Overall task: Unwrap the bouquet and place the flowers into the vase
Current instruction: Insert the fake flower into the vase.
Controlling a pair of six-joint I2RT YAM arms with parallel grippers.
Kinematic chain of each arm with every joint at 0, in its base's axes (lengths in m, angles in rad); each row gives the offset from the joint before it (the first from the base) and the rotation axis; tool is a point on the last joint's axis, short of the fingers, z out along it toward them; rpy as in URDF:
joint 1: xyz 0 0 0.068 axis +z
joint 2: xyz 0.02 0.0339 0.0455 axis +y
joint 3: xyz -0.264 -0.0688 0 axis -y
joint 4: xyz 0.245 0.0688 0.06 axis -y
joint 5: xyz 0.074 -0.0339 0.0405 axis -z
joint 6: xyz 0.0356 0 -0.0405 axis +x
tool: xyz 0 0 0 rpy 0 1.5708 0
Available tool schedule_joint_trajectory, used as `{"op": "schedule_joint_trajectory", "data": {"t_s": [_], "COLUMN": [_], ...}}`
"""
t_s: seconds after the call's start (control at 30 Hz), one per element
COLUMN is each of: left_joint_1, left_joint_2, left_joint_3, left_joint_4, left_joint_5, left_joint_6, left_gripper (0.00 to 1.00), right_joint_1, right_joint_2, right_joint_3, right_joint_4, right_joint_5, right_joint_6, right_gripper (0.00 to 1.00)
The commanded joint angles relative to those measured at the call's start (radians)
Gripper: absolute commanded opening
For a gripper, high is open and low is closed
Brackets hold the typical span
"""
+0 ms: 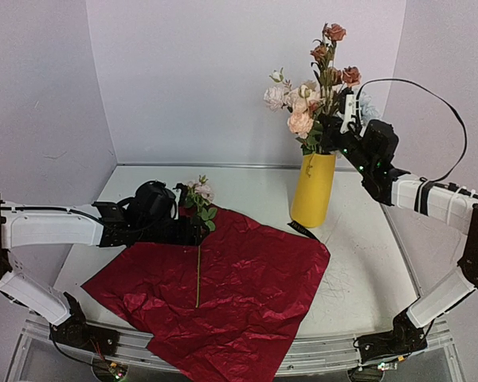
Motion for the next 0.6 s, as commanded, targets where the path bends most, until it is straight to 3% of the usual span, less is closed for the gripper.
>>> {"op": "schedule_joint_trajectory", "data": {"t_s": [0.0,0.57], "left_joint_1": [0.0,0.0], "left_joint_2": [-0.006,-0.016], "left_joint_3": [0.053,0.069], "left_joint_4": [-0.005,-0.017], "left_joint_5": [-0.011,-0.015], "left_joint_6": [0.009,-0.01], "left_gripper": [0.83,0.83], "right_joint_1": [-0.024,-0.042], "right_joint_2": [0.004,0.009], "right_joint_3": [0.019,-0.148], "right_joint_4": [0.137,0.239], "right_joint_5": [-0.102,-0.088], "right_joint_6": [0.007,0.053], "right_gripper": [0.0,0.0]}}
